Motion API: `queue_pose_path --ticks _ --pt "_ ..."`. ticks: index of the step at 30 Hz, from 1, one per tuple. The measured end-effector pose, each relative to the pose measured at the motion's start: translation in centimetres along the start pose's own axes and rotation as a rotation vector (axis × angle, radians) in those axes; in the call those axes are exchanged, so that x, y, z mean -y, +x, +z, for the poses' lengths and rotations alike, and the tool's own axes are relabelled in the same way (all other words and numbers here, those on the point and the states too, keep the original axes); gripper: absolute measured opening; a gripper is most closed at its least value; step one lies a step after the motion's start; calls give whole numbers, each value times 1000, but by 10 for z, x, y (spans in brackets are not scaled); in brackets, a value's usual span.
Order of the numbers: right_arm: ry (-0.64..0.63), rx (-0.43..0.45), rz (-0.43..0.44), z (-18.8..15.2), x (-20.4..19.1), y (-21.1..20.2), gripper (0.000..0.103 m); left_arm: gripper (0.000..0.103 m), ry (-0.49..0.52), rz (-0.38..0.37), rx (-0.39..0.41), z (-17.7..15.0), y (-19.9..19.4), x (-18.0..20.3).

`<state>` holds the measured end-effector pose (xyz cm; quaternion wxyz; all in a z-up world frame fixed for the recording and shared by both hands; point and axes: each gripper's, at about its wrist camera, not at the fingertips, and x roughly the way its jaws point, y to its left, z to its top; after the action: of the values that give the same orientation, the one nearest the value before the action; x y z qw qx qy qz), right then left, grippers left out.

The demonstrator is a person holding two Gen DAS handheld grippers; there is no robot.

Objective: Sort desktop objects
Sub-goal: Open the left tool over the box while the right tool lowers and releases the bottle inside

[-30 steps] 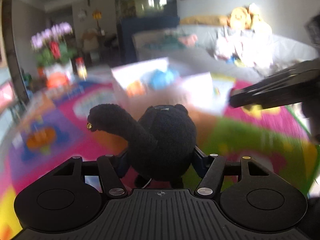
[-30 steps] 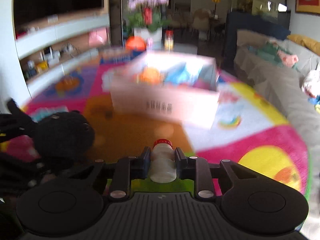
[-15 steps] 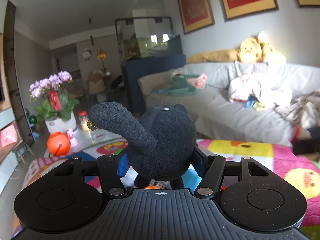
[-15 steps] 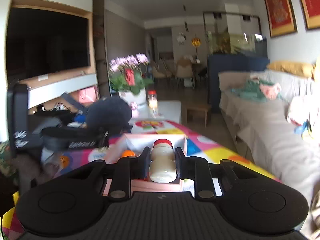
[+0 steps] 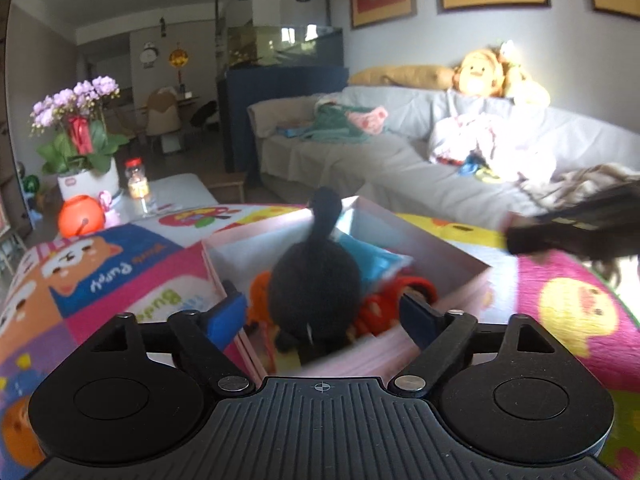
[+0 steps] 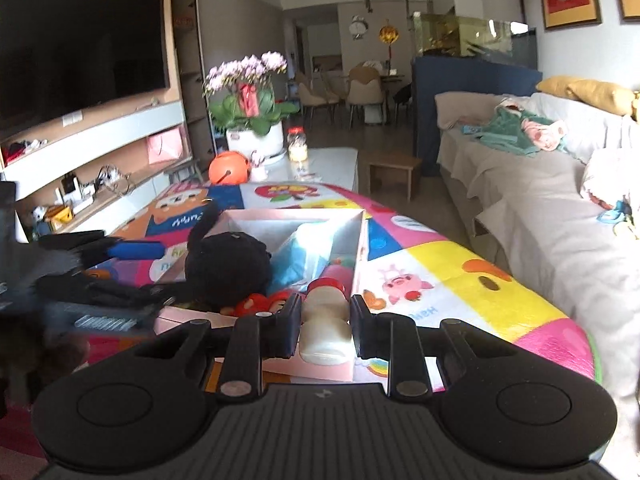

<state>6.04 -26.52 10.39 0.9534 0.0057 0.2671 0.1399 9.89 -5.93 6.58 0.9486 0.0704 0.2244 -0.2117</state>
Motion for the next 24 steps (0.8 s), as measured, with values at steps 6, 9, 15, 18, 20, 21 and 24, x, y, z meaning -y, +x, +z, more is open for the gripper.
queue_pose_path --ticks 6,9,15,18,20,21,24 --pt "-44 39 40 42 -21 31 25 95 -57 33 10 -22 -26 -3" --pt "-45 53 66 80 -33 57 26 95 -77 55 -11 -36 -28 -7" --pt "-89 111 11 112 -67 83 41 97 -174 88 -37 -57 -32 -30" --pt "-131 101 65 108 -93 87 41 97 -223 73 -31 -61 -31 -36" --pt "-175 34 99 100 -111 100 39 98 -224 58 -19 -61 -33 -36" --pt "-196 -14 108 94 -119 110 36 98 -216 58 -12 -62 -35 -35" --pt "-271 -129 54 77 -133 139 28 100 -195 70 9 -61 -41 -32"
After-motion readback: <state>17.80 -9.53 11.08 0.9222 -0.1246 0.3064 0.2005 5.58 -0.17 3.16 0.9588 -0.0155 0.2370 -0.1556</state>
